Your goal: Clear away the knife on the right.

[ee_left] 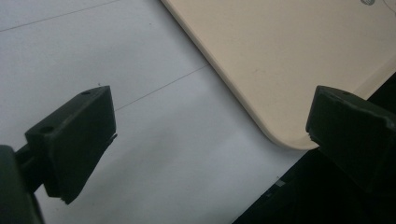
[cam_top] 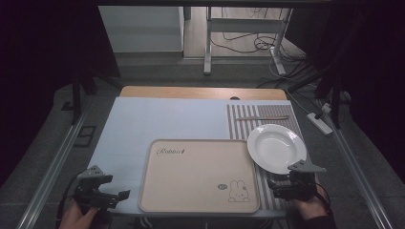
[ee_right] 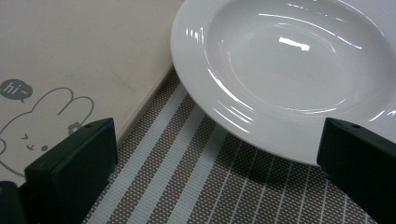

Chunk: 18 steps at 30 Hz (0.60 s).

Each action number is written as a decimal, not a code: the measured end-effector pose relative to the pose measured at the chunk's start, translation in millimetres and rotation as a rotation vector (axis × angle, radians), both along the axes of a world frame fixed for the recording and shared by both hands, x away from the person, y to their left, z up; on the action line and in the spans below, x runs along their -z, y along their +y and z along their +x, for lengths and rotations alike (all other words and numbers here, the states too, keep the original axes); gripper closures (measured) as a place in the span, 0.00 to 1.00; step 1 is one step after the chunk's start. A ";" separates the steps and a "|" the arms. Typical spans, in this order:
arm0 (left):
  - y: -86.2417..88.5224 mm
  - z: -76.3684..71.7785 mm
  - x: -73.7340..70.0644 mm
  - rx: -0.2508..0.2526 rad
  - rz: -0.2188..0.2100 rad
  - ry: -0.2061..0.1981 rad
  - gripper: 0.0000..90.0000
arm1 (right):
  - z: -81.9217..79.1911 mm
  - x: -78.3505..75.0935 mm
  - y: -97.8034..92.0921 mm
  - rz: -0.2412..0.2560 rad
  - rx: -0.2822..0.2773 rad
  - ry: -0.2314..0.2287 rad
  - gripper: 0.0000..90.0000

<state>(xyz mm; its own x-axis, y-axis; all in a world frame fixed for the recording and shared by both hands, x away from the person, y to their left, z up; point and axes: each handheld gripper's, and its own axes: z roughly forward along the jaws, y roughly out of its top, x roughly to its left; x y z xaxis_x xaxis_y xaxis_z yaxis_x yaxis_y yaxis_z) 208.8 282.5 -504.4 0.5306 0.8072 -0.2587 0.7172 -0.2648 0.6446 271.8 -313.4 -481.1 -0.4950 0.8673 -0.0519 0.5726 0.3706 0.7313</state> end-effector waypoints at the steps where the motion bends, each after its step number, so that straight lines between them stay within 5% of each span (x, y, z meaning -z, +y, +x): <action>1: 0.0 0.0 0.0 0.000 0.001 0.000 0.03 | 0.1 0.0 0.1 -0.001 0.001 0.001 0.00; 18: -0.7 -0.1 0.0 0.001 0.007 -0.001 0.03 | 0.8 0.0 0.1 -0.002 -0.001 0.011 0.00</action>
<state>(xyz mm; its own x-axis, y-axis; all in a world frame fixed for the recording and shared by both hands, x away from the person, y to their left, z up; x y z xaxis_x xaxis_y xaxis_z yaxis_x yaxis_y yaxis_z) 208.6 281.8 -504.4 0.5318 0.8084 -0.2522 0.7161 -0.2702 0.6436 272.6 -313.2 -481.1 -0.4966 0.8666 -0.0487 0.5799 0.3730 0.7243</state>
